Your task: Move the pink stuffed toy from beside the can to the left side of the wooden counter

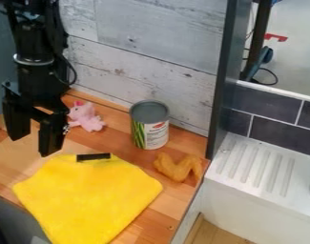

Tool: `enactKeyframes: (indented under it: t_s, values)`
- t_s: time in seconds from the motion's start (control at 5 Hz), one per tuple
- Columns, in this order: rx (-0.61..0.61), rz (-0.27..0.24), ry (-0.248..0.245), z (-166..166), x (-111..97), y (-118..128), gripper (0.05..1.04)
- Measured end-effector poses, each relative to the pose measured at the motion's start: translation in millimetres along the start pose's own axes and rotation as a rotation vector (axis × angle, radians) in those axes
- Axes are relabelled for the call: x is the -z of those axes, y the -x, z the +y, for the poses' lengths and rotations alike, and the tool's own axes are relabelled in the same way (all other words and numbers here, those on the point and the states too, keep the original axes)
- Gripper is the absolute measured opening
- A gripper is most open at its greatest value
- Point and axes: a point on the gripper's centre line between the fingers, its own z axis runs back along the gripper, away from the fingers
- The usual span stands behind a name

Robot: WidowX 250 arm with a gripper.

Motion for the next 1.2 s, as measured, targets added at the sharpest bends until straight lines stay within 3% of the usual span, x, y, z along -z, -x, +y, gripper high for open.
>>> enactKeyframes:
  t_s: [0.2,0.4,0.6,0.8,1.0,1.2]
  values:
    - [-0.008,0.017,0.012,-1.6,5.7,0.4,1.001]
    - [-0.167,-0.123,0.034,9.1,5.2,-19.2,1.0]
    - [-0.301,-0.19,0.052,21.3,4.3,-43.7,1.0]
    - [-0.45,-0.232,0.081,29.3,12.1,-75.2,1.001]
    - [-0.494,-0.242,0.13,34.4,14.0,-105.4,1.0]
    - [-0.552,-0.263,0.149,43.9,14.7,-124.4,1.0]
